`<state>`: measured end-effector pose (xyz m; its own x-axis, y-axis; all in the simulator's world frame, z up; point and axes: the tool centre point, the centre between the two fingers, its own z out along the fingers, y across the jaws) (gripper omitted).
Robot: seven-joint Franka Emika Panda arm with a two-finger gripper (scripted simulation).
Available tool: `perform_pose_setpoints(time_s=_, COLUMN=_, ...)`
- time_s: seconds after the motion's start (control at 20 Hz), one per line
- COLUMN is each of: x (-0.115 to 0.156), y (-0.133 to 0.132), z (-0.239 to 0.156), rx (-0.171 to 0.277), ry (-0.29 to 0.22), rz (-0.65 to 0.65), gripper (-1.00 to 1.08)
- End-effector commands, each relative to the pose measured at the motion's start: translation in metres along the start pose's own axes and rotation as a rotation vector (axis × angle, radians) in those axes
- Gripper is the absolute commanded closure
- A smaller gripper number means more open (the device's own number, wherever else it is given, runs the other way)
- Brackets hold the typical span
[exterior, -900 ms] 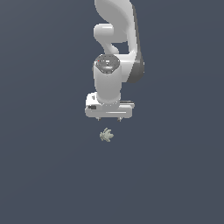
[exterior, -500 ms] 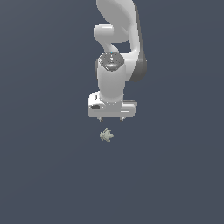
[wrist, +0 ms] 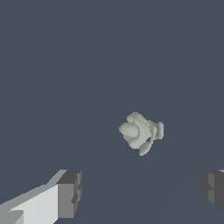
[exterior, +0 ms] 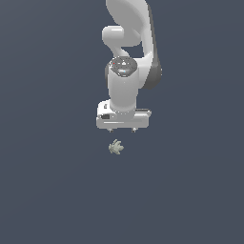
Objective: Pick up the object and move it to a goal position.
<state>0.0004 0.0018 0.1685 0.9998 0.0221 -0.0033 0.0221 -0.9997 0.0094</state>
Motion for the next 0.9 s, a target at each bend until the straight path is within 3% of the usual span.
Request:
perform_pose_setpoints(time_s=0.0, x=0.001, y=0.001, z=0.003, rx=0.001, ry=0.0, rz=0.024, gripper=-0.92)
perform_pose_setpoints(time_s=0.4, x=0.005, y=0.008, z=0.018, rx=0.008, ry=-0.002, rz=0.176, gripper=-0.92)
perform_pose_setpoints(time_s=0.85, x=0.011, y=0.021, z=0.046, rx=0.014, ry=-0.003, rz=0.449, gripper=-0.92)
